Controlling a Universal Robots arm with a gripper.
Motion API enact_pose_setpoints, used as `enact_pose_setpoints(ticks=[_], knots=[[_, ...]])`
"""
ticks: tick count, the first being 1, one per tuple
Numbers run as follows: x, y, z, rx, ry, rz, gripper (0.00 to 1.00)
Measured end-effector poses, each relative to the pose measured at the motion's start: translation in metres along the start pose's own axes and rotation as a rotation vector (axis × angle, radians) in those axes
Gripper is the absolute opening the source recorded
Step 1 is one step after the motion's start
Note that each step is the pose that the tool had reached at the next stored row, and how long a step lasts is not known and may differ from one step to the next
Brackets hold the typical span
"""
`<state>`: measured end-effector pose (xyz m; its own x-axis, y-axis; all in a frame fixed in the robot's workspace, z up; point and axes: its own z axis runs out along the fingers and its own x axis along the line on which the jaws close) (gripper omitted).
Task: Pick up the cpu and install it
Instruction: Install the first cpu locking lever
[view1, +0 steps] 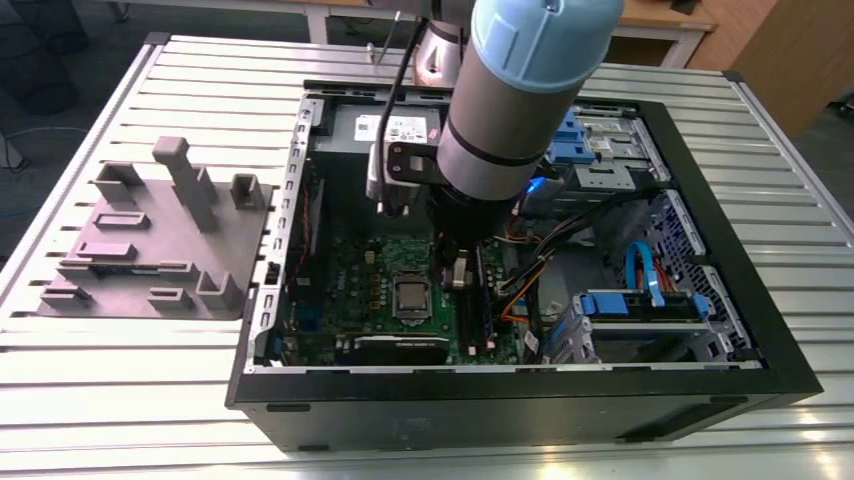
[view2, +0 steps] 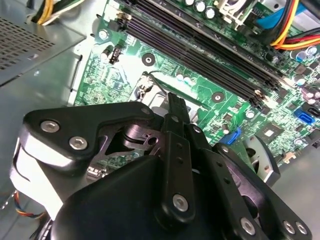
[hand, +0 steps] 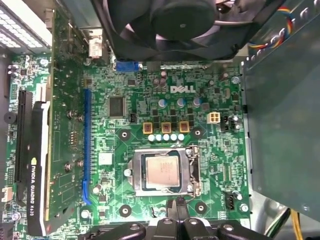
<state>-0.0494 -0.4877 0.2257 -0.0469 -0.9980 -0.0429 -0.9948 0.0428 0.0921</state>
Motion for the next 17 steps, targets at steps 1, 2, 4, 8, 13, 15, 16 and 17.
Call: enact_pose_setpoints(ticks=[1,2,4,8,13,15,16,17], knots=[[0.0007,-0.0001,0.0008,0.0000,0.0000,0.000,0.11],[0.0013,-0.0002,0.0017,0.0000,-0.0001,0.000,0.11],[0.0024,-0.0005,0.0036,0.0000,0.0000,0.000,0.11],[0.0061,-0.0010,0.0076,0.0000,0.0002,-0.002,0.11],[0.0086,-0.0015,0.0116,-0.0002,0.0005,-0.006,0.11],[0.0095,-0.0017,0.0134,-0.0003,0.0006,-0.007,0.11],[0.0099,-0.0018,0.0146,-0.0003,0.0007,-0.008,0.11],[0.0102,-0.0019,0.0162,-0.0004,0.0009,-0.008,0.11]])
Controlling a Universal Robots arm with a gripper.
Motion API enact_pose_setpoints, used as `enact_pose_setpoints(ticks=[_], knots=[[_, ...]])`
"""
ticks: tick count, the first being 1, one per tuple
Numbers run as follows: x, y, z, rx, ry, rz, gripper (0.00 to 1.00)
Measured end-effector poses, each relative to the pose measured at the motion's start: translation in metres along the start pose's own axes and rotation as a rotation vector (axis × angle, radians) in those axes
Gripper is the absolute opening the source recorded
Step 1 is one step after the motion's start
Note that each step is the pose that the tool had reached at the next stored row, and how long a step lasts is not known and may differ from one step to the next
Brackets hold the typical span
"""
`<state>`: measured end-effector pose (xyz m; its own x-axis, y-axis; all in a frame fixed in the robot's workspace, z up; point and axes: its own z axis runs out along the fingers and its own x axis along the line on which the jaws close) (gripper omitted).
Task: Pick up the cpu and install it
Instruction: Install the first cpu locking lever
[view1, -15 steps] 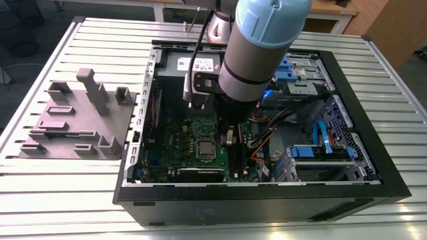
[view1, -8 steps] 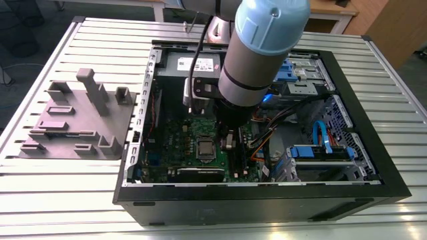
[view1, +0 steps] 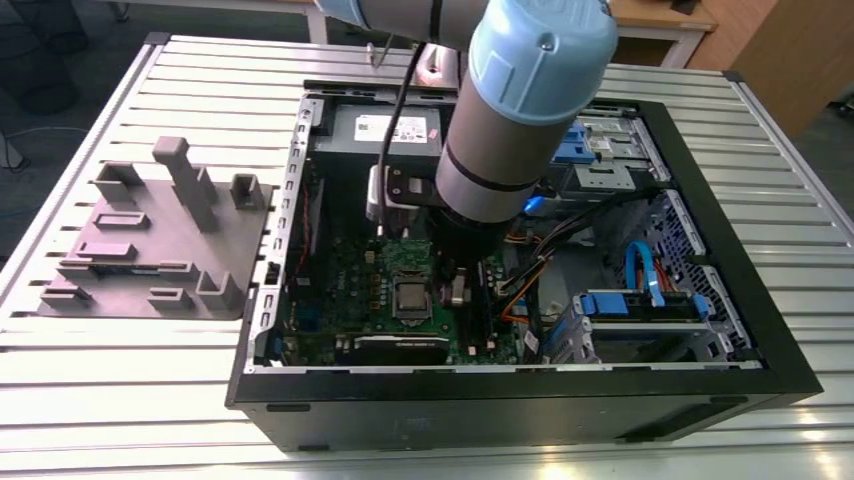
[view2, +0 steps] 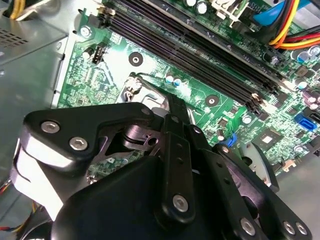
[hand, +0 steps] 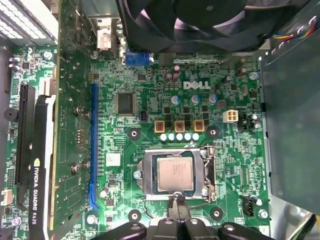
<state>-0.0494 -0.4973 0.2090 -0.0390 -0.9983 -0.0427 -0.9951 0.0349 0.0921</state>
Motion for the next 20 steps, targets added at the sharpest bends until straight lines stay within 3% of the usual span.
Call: enact_pose_setpoints(ticks=[5,20], knots=[[0.0021,-0.0007,0.0058,-0.0003,0.0000,-0.003,0.11],[0.0111,-0.0018,0.0150,-0.0008,0.0011,-0.013,0.11]])
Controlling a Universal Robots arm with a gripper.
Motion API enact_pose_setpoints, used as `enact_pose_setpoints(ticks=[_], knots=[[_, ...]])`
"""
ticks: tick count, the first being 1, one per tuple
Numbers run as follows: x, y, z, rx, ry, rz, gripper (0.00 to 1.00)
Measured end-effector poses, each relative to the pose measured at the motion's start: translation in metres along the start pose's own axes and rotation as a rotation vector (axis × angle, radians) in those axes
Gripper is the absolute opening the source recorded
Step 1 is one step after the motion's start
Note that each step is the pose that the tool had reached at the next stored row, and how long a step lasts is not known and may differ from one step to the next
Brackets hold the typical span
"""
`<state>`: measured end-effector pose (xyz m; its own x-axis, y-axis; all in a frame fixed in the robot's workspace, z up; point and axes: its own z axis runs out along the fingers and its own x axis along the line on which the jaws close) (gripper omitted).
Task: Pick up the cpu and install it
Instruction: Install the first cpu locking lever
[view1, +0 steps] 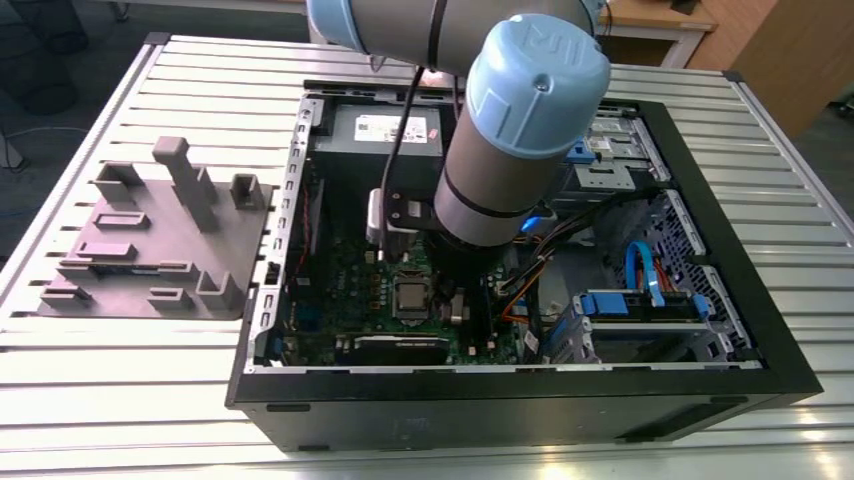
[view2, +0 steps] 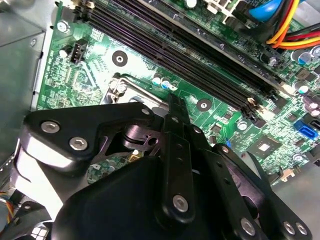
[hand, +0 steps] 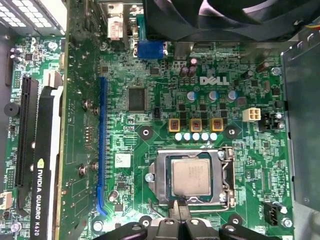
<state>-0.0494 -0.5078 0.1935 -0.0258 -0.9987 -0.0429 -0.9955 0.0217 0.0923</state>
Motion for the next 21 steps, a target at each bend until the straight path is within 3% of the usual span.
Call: enact_pose_setpoints(ticks=[10,21], knots=[[0.0034,-0.0005,0.0045,-0.0005,0.0011,-0.006,0.11],[0.0031,-0.0035,0.0046,-0.0005,0.0010,-0.010,0.11]])
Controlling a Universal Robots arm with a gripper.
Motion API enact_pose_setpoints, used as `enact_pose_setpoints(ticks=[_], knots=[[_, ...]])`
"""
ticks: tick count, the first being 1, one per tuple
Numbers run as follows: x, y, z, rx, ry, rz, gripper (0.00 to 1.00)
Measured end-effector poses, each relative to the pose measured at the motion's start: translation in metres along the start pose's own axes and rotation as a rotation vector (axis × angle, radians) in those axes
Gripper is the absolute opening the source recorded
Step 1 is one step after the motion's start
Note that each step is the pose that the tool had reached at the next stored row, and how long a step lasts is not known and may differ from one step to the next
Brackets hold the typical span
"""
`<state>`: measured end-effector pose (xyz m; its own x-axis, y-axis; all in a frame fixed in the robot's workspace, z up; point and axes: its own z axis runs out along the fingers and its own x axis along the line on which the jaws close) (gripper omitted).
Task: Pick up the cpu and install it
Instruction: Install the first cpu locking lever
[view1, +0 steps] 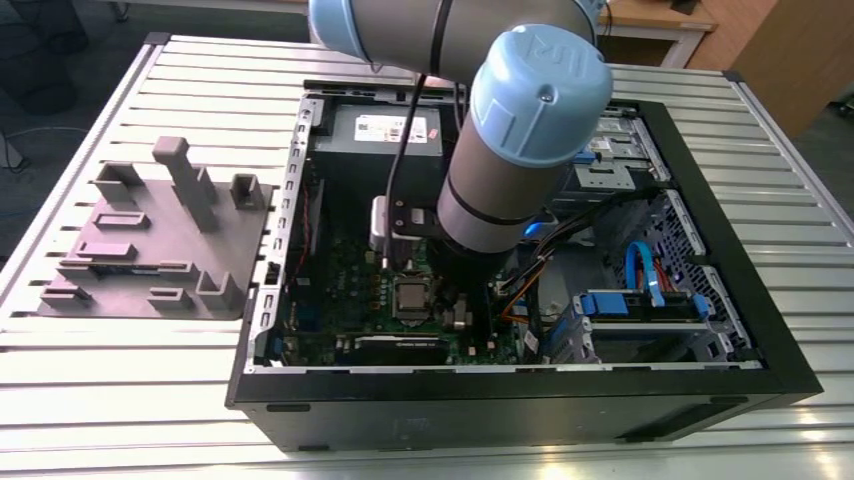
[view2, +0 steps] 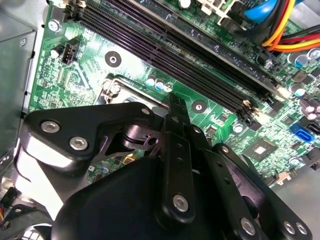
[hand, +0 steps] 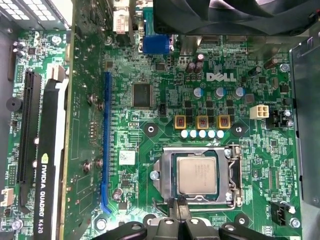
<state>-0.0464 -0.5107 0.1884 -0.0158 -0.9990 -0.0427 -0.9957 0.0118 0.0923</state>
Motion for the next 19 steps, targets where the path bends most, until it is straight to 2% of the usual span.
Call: enact_pose_setpoints(ticks=[8,19], knots=[[-0.0001,-0.0037,-0.0001,-0.0003,0.0007,-0.008,0.11],[-0.0006,-0.0048,0.0004,-0.0010,0.0021,-0.021,0.11]])
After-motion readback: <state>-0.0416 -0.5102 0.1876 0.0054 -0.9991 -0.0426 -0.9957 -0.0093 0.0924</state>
